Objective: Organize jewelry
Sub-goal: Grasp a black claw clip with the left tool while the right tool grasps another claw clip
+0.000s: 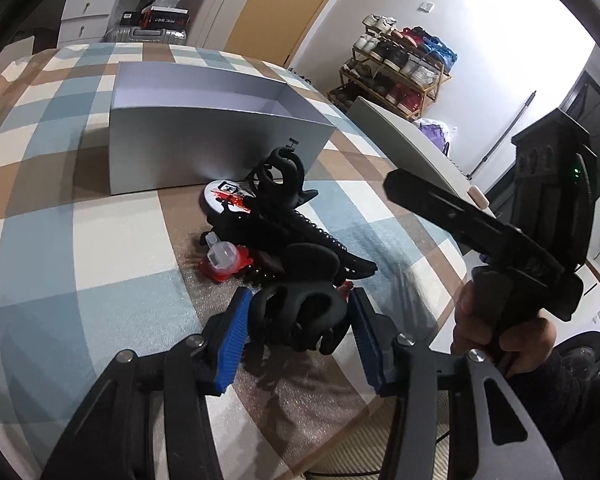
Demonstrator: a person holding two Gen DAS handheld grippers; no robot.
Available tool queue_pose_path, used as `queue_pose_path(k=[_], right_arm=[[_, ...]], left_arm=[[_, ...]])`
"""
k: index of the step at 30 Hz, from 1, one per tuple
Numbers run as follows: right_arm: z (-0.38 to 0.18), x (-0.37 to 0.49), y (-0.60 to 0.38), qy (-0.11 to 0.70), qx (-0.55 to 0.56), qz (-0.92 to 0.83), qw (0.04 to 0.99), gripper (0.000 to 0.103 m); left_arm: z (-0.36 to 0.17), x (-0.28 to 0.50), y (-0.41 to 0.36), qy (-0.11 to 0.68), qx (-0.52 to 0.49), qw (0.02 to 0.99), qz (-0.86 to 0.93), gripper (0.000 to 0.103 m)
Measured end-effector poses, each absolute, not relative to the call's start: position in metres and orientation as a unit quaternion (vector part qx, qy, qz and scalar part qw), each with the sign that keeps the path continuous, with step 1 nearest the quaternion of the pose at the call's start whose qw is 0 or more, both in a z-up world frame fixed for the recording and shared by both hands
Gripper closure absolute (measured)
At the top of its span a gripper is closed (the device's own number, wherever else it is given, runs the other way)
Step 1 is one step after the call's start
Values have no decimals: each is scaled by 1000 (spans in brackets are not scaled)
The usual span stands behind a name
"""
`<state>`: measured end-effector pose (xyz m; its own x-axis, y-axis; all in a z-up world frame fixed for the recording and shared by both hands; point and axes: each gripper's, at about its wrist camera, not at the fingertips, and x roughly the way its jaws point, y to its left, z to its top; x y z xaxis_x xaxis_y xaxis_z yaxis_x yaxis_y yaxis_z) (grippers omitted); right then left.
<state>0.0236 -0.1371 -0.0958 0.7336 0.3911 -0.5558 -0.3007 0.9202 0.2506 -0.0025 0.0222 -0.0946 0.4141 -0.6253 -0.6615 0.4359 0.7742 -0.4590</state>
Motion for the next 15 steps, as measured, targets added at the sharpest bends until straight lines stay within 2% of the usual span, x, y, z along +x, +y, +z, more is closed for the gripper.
queue_pose_path(k=[10, 15], right_arm=[[-99, 38, -130, 345, 86, 215, 910, 3], [-106, 58, -115, 380, 89, 234, 890, 13]], left_arm=[[-81, -8, 37, 421, -109, 845, -310, 59], [-75, -7, 42, 412, -104, 861, -279, 59]])
